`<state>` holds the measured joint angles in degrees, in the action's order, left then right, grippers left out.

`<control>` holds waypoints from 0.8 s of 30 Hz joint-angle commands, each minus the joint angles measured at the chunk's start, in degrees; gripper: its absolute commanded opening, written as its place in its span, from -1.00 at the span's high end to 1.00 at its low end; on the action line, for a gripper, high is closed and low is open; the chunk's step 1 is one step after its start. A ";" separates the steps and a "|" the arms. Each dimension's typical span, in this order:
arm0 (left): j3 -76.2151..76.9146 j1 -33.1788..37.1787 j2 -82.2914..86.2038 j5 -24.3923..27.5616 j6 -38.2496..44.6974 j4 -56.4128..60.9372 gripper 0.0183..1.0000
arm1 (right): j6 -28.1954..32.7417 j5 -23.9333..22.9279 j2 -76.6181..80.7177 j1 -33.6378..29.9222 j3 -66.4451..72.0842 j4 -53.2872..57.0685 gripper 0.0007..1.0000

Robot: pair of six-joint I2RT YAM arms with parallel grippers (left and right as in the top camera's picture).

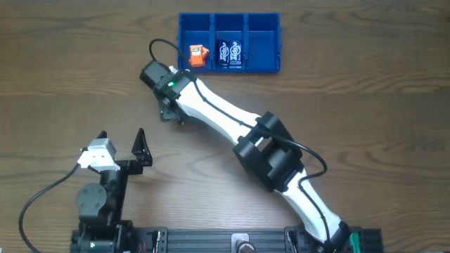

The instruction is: Sort Candies Into Trays

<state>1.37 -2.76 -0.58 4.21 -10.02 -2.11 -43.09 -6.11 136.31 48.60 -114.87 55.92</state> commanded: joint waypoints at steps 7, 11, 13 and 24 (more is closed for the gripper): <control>-1.09 0.22 0.33 0.92 0.83 -1.95 -1.00 | -3.72 0.24 3.28 1.60 0.39 -1.51 -0.43; -1.09 0.22 0.33 0.92 0.83 -1.97 -1.00 | -4.07 0.24 3.50 1.60 0.39 -1.36 -0.18; -1.09 0.22 0.33 0.92 0.83 -1.97 -1.00 | -4.07 0.24 3.50 1.60 0.37 -1.36 0.07; -1.09 0.22 0.33 0.92 0.83 -1.97 -1.00 | -4.04 -0.68 3.17 0.85 0.07 -0.70 0.58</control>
<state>1.37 -2.76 -0.58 4.21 -10.02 -2.11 -46.98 -5.80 138.52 50.22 -114.74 54.57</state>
